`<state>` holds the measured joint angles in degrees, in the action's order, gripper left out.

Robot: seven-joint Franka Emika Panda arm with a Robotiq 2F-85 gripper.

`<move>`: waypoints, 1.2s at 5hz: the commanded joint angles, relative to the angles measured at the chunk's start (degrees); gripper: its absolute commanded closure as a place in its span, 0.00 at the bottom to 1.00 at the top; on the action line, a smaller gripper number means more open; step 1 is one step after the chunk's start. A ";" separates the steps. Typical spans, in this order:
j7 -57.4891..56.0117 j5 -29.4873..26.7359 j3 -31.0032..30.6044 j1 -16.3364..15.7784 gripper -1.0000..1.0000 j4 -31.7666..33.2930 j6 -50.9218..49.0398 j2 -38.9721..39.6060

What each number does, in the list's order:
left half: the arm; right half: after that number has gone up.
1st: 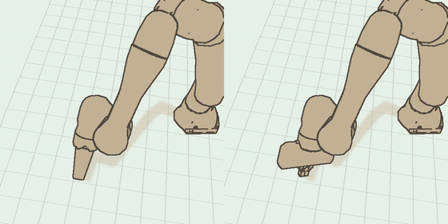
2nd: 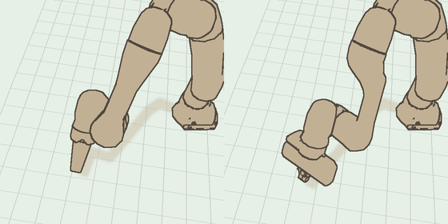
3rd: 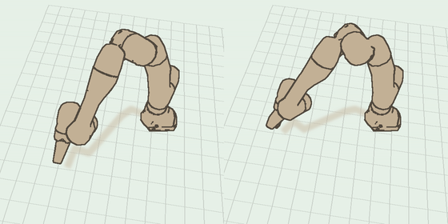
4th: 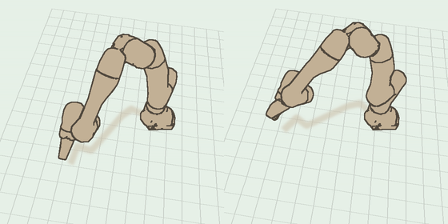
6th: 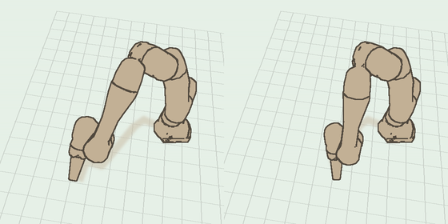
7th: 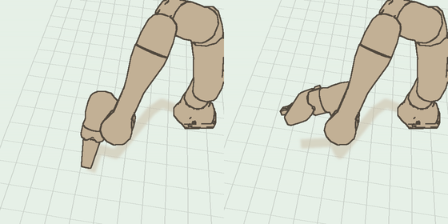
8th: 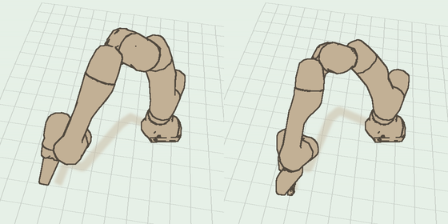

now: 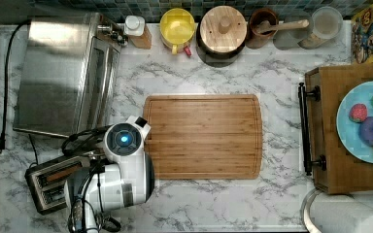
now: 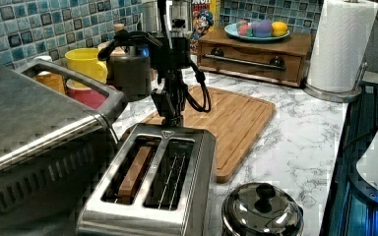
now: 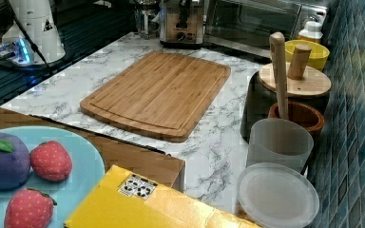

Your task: Turn on the toaster.

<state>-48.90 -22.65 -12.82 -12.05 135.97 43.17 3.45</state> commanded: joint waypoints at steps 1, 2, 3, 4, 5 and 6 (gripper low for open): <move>3.65 3.15 -4.72 -5.31 1.00 9.56 3.35 8.09; 3.69 3.18 -4.81 -5.22 1.00 9.57 3.35 8.09; 3.68 3.16 -4.76 -5.27 1.00 9.56 3.34 8.09; 3.69 3.18 -4.80 -5.22 1.00 9.54 3.35 8.09; 3.69 3.17 -4.79 -5.24 1.00 9.57 3.36 8.09; 3.74 3.30 -5.21 -4.81 1.00 9.56 3.37 8.12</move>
<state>-48.87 -19.53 -13.98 -12.10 136.19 43.84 3.07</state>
